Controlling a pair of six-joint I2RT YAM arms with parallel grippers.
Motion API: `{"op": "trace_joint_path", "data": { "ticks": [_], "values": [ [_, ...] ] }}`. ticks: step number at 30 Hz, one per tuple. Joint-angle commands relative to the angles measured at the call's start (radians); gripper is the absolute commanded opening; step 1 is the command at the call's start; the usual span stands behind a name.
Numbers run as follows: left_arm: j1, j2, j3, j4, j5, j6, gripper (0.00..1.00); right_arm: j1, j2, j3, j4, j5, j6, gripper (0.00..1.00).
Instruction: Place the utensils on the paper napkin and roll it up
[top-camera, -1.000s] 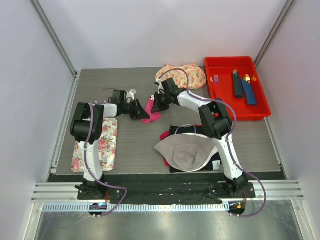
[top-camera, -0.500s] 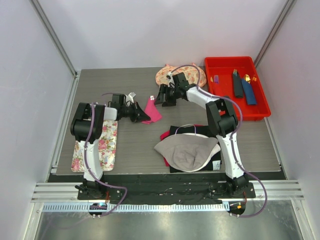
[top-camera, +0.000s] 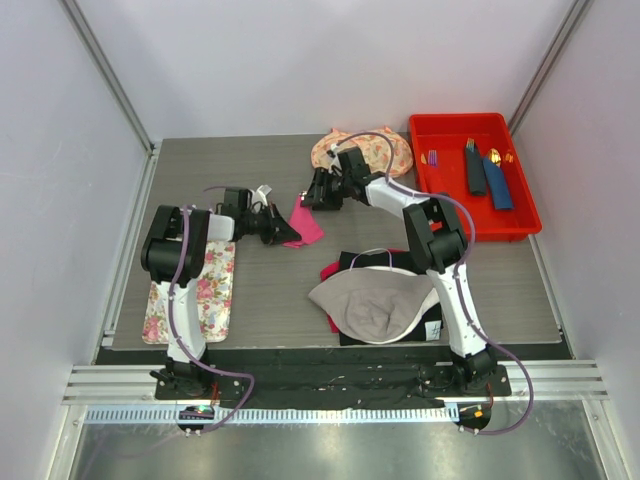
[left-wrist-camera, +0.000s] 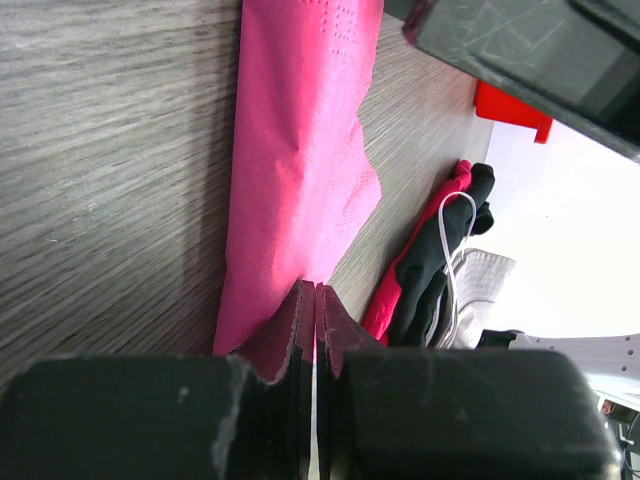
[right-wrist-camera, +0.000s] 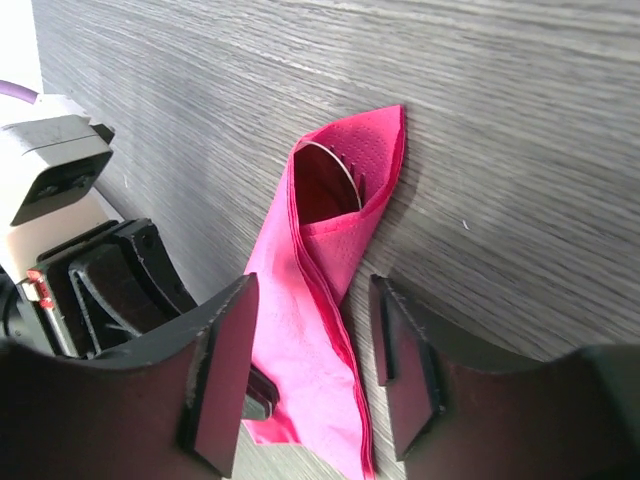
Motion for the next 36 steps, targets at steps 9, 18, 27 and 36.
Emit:
{"op": "trace_joint_path", "data": {
  "ticks": [9,18,27,36],
  "values": [
    [-0.006,0.035,-0.025,-0.082,-0.062,0.021,0.04,0.064,0.068,0.021,-0.126,0.143,-0.080,0.43],
    [-0.006,0.036,-0.021,-0.088,-0.068,0.022,0.04,0.071,0.085,0.023,-0.158,0.153,-0.085,0.16],
    [0.000,-0.036,-0.045,-0.019,-0.032,-0.001,0.21,0.060,0.036,0.009,-0.048,0.048,-0.064,0.01],
    [0.060,-0.253,-0.060,-0.034,-0.004,0.033,0.54,0.034,-0.024,-0.019,0.087,-0.042,0.010,0.01]
  ]
}}
